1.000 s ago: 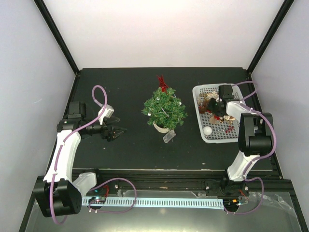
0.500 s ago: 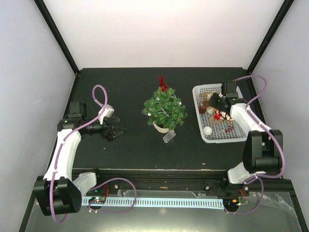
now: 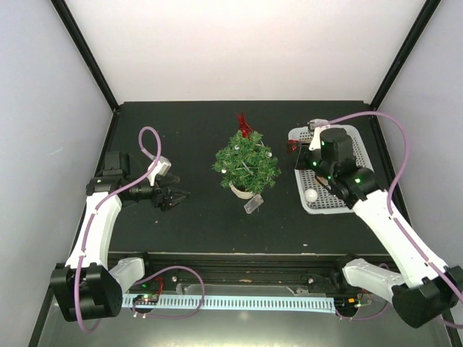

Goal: Decorate the small christmas tree

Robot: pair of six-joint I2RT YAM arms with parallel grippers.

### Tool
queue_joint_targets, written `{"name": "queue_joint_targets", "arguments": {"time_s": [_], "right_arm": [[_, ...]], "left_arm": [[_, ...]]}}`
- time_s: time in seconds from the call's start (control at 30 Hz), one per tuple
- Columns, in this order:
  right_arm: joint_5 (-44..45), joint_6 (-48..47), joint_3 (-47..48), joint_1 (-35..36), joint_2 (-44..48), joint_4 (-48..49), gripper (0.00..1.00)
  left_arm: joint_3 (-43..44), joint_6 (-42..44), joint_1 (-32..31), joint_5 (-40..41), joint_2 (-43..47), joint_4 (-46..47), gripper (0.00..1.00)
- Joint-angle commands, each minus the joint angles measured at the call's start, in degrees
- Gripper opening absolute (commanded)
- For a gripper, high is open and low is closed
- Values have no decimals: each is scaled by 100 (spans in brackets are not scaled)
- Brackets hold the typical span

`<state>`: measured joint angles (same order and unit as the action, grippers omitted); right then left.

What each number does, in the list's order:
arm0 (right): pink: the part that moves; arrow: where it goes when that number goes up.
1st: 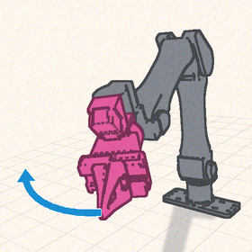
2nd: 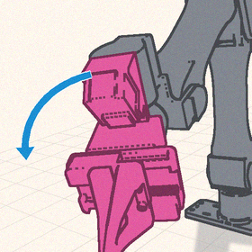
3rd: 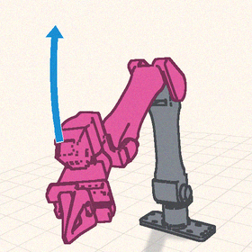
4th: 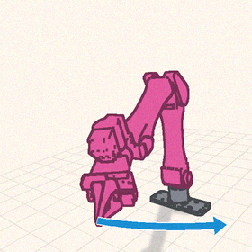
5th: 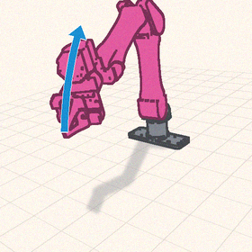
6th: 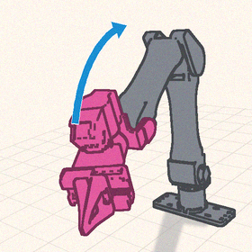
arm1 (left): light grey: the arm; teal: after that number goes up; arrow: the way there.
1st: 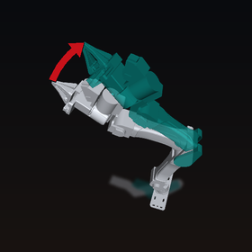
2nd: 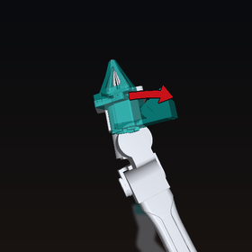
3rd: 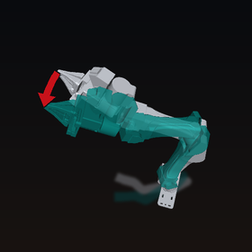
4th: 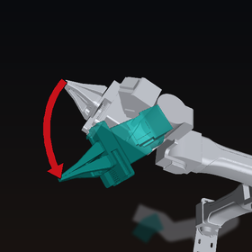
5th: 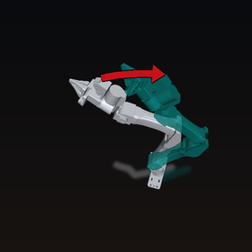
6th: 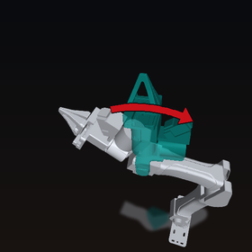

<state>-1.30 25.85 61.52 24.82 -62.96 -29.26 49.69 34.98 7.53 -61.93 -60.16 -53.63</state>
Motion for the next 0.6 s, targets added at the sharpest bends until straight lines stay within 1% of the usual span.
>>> {"name": "queue_joint_targets", "arguments": {"time_s": [0.0,0.17,0.33,0.57], "right_arm": [[-523,-85,254,329,305,12,30],[-1090,-29,488,682,103,320,31],[-968,-21,781,1060,-429,300,31],[-740,-5,851,1301,-763,423,31]], "left_arm": [[217,88,20,-117,-80,-28,99],[226,88,21,-113,-84,-34,99],[215,91,24,-111,-13,-37,99],[207,92,31,-117,5,-33,99]]}}
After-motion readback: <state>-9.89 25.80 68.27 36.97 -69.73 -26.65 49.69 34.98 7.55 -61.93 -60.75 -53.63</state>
